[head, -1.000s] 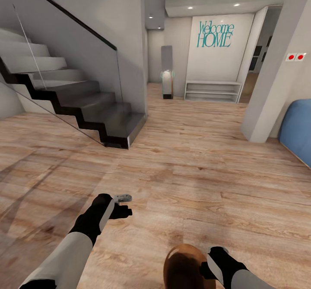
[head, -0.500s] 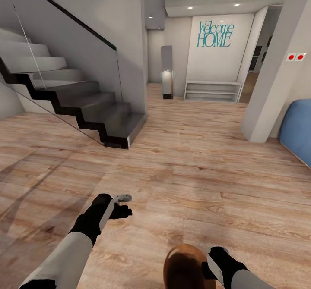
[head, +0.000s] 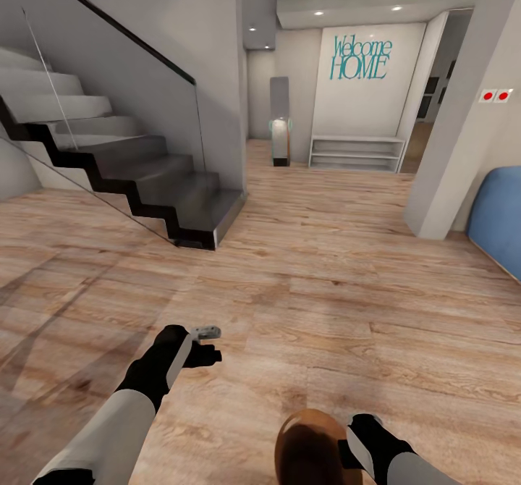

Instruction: Put the three can of soda from the living room inside the tash can in the kitchen.

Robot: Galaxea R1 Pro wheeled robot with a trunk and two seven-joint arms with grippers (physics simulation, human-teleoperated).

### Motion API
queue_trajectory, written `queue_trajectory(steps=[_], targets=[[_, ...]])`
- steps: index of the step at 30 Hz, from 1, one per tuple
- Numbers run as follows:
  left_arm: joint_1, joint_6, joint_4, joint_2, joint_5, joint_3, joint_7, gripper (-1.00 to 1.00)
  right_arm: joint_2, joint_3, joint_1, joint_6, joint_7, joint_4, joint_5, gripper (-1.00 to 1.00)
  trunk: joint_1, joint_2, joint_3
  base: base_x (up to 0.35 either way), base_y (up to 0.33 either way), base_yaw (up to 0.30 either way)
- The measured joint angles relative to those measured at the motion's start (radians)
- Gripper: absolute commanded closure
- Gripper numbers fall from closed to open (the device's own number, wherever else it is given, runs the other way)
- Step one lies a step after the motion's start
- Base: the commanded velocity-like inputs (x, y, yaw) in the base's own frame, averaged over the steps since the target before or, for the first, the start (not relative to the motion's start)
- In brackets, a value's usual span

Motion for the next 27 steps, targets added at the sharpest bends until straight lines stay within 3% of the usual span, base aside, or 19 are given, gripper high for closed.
queue_trajectory(steps=[10,11,12,14,16,18,20,23,24,27], targets=[[0.000,-0.007,-0.001,0.001,-0.001,-0.002,-0.001,-1.00,0.001,-0.004,0.000,-0.002,0.002,-0.005,-0.006,1.00,-0.034,0.063,0.028,0.000,0.000,0.000],[0.000,-0.009,-0.001,0.000,-0.001,-0.003,-0.001,-1.00,0.001,0.003,-0.039,0.105,-0.021,-0.014,0.003,1.00,-0.038,0.070,0.031,0.000,0.000,0.000],[0.000,-0.009,0.000,0.000,-0.001,-0.003,-0.001,-1.00,0.001,0.021,-0.109,0.134,-0.032,0.055,0.020,1.00,-0.042,0.077,0.034,0.000,0.000,0.000],[0.000,-0.009,-0.001,0.000,-0.001,-0.003,-0.001,-1.00,0.001,0.017,-0.129,0.133,-0.044,0.023,0.027,1.00,-0.050,0.091,0.041,0.000,0.000,0.000],[0.000,-0.009,-0.001,0.000,-0.001,-0.003,-0.001,-1.00,0.001,0.003,-0.150,0.142,-0.052,-0.057,-0.003,1.00,-0.057,0.105,0.047,0.000,0.000,0.000],[0.000,-0.009,0.000,0.000,-0.002,-0.003,-0.001,-1.00,0.002,-0.002,-0.165,0.136,-0.056,-0.120,0.017,1.00,-0.065,0.119,0.053,0.000,0.000,0.000],[0.000,-0.009,0.000,0.000,-0.002,-0.003,-0.001,-1.00,0.001,0.004,-0.179,0.146,-0.062,-0.088,0.046,1.00,-0.073,0.133,0.060,0.000,0.000,0.000],[-0.001,-0.009,0.000,0.000,-0.002,-0.003,-0.001,-1.00,0.002,-0.001,-0.206,0.154,-0.061,-0.008,-0.017,1.00,-0.084,0.154,0.069,0.000,0.000,0.000],[-0.001,-0.009,0.000,0.000,-0.002,-0.003,-0.001,-1.00,0.002,-0.001,-0.214,0.155,-0.062,-0.008,-0.019,1.00,-0.088,0.161,0.072,0.000,0.000,0.000],[-0.001,-0.009,0.000,0.000,-0.003,-0.003,-0.001,-1.00,0.002,0.005,-0.242,0.175,-0.068,-0.080,0.022,1.00,-0.099,0.182,0.081,0.000,0.000,0.000]])
